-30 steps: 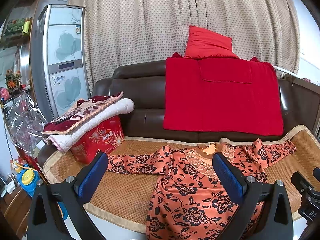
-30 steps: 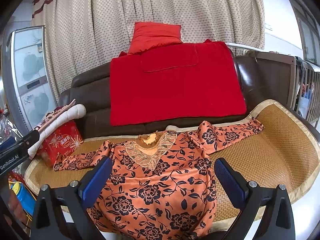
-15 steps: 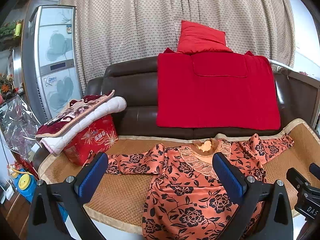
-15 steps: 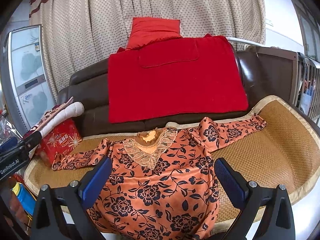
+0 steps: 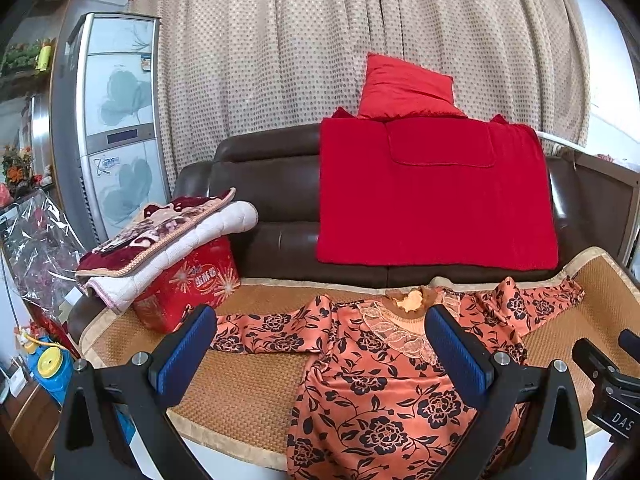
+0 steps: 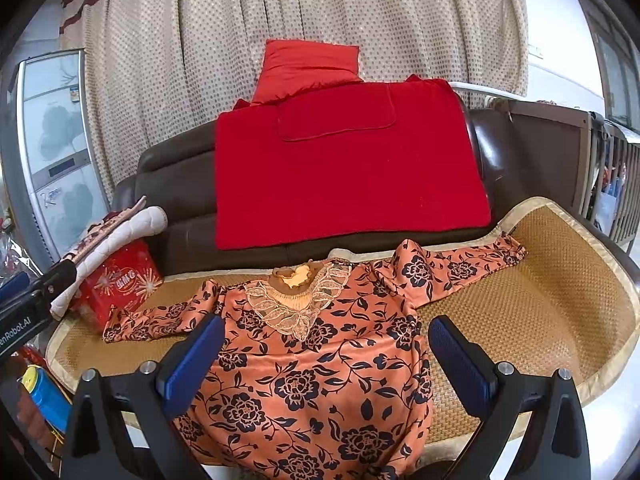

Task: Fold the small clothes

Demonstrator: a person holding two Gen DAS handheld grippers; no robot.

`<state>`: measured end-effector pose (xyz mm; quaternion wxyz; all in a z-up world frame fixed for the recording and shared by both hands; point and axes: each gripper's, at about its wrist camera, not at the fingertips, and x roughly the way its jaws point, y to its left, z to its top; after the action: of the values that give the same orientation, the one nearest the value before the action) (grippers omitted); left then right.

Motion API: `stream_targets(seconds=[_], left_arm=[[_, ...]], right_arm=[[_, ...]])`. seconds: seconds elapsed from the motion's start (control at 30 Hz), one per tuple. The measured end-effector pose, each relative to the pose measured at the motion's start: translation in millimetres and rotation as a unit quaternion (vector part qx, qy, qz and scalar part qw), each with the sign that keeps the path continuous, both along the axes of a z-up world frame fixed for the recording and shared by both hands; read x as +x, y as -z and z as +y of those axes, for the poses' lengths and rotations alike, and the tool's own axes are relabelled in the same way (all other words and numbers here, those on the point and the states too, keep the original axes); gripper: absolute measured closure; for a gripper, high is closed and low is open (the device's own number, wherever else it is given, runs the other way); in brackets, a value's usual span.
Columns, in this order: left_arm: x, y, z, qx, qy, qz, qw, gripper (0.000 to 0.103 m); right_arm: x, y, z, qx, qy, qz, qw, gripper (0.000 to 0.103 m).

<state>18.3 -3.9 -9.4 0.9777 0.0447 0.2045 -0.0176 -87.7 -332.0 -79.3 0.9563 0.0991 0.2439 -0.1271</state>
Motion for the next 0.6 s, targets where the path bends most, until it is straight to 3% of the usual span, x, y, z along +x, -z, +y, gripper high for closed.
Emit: stream_targets(seconds=[0.6], left_arm=[[2.4, 1.5, -0.5, 0.004, -0.001, 0.007, 1.0000, 0.000]], right_arm=[[3.8, 2.3, -2.0, 0.002, 0.000, 0.005, 1.000, 0.000]])
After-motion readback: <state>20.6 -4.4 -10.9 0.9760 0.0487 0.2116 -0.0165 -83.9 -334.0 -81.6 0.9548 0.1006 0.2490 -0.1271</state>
